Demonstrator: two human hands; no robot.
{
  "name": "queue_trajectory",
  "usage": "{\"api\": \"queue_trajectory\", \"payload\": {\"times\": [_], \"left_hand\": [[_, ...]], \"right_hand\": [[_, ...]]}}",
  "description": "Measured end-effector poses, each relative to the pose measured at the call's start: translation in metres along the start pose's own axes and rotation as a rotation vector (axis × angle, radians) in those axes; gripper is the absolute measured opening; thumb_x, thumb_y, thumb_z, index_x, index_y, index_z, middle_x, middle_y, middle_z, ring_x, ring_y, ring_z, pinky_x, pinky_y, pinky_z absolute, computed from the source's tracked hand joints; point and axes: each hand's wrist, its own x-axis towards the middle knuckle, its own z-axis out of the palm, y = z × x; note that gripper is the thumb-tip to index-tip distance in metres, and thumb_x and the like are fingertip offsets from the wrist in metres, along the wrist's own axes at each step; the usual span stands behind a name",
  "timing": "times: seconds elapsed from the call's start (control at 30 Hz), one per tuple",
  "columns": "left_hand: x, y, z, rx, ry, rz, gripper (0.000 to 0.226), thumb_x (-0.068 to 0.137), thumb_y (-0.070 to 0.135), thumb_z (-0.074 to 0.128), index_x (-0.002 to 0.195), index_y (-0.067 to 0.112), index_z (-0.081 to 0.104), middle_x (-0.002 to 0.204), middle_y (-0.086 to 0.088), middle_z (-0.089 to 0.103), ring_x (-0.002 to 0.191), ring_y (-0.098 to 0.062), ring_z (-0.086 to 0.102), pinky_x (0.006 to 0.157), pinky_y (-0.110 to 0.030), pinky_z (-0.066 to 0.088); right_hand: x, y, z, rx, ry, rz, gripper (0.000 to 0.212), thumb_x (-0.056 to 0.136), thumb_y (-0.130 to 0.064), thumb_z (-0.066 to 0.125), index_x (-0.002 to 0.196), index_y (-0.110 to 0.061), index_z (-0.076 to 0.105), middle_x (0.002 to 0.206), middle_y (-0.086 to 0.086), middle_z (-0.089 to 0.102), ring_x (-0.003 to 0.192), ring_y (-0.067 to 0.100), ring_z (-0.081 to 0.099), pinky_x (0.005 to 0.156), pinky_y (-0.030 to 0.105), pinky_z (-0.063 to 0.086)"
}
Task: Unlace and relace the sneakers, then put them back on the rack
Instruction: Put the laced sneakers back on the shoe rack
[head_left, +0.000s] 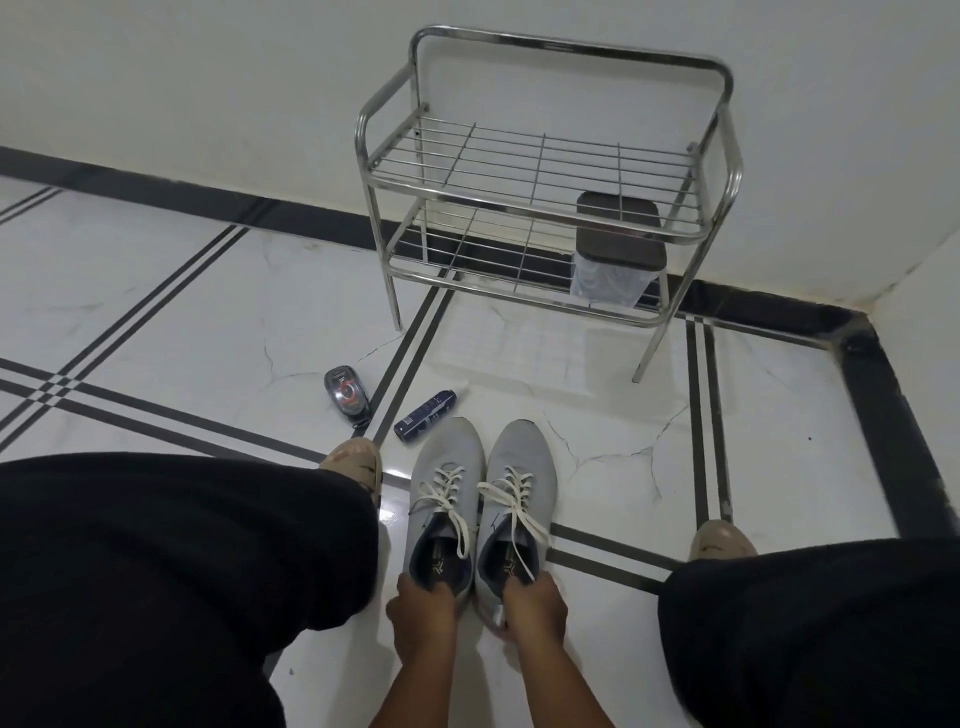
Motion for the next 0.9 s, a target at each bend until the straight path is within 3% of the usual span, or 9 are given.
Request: {"api": "queue_trajectory", "payload": {"times": [0.23,0.4,0.67,0.9], "left_hand": [[-0.021,0.019,-0.014,-0.035,0.017,0.095,0.039,0.091,0.017,0.047,0.128,0.006,0.051,0.126,-0.02,0.05,0.105,-0.036,0.055,0.086,-0.039,0.045],[-0.045,0.047,-0.04,-0.096,0.068,0.206,0.032,0.091,0.016,0.048,0.119,0.001,0.054,0.126,-0.022,0.049,0.103,-0.038,0.055,0.079,-0.035,0.04],[-0.087,0.068,-0.092,-0.3,0.176,0.368,0.021,0.085,0.019,0.052,0.097,0.003,0.06,0.1,-0.016,0.063,0.084,-0.03,0.054,0.07,-0.031,0.037],[-0.111,0.078,-0.122,-0.381,0.208,0.401,0.012,0.087,0.017,0.05,0.083,0.006,0.053,0.086,-0.011,0.057,0.076,-0.026,0.049,0.068,-0.031,0.036]], "right_hand": [[-0.019,-0.016,-0.015,0.035,0.049,-0.05,0.027,0.092,-0.02,0.051,0.113,-0.007,0.062,0.112,0.016,0.065,0.104,0.034,0.06,0.084,0.033,0.048],[-0.044,-0.038,-0.034,0.08,0.061,-0.13,0.028,0.09,-0.023,0.053,0.106,-0.003,0.064,0.104,0.016,0.067,0.095,0.033,0.063,0.072,0.03,0.047],[-0.104,-0.082,-0.073,0.057,0.126,-0.406,0.022,0.09,-0.022,0.052,0.098,-0.004,0.062,0.093,0.012,0.064,0.08,0.028,0.057,0.066,0.027,0.043],[-0.139,-0.101,-0.088,0.015,0.115,-0.535,0.022,0.089,-0.024,0.052,0.095,-0.006,0.062,0.094,0.011,0.066,0.084,0.029,0.061,0.068,0.029,0.046]]}}
